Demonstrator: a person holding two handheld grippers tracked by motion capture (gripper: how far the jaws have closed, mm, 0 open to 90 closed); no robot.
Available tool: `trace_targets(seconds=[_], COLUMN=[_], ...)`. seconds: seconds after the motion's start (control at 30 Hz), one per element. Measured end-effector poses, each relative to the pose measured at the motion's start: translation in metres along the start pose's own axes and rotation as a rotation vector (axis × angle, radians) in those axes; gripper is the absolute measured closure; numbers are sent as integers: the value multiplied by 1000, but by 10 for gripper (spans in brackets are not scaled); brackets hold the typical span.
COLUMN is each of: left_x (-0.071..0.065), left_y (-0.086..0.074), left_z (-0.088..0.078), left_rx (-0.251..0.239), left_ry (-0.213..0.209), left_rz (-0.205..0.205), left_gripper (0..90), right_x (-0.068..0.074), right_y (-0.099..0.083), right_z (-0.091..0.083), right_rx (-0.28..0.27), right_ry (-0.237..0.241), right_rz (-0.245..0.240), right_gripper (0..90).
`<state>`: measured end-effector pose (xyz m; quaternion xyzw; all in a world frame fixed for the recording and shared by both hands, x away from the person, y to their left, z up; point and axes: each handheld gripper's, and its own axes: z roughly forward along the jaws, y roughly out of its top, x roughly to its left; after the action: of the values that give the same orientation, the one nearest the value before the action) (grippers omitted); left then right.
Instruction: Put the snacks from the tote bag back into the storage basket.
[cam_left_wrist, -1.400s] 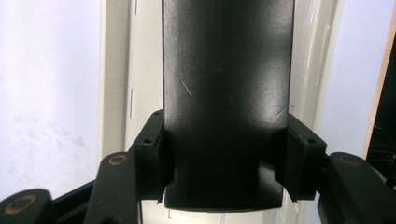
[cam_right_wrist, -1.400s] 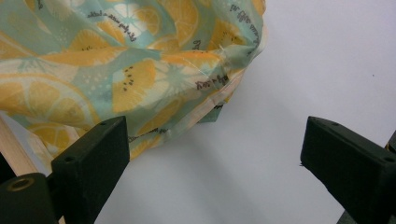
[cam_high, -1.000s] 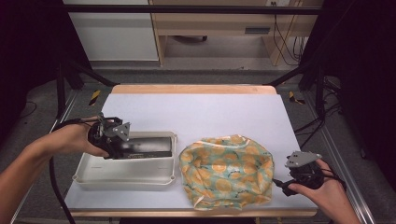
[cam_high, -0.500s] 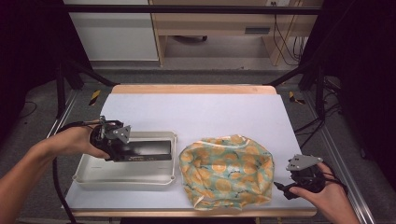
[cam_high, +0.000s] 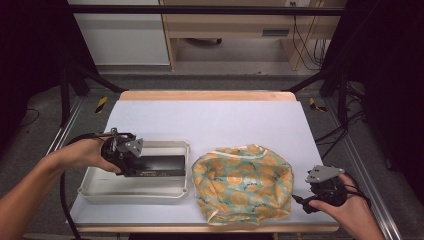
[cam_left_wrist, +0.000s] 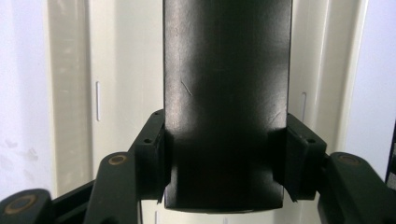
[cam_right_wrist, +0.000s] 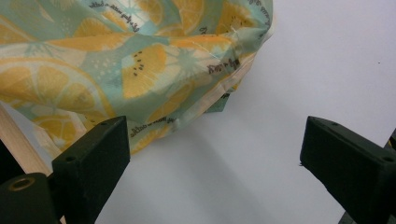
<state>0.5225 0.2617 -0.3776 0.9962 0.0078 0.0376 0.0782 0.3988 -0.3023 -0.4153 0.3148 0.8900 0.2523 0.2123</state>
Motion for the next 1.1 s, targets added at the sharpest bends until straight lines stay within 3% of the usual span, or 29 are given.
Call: trace_targets(seconds=[0.57,1.1], left_x=[3,5], left_y=[-4,-7], left_z=[18,30], left_rx=[-2,11], left_ry=[-15,-35], left_rz=[14,-11], left_gripper=[435,414], right_x=[-1,-1], right_y=[-3,-7], right_z=[-2,-3], right_rx=[-3,-5], right_ry=[-5,1], right_rz=[6,13], right_gripper=[89,87])
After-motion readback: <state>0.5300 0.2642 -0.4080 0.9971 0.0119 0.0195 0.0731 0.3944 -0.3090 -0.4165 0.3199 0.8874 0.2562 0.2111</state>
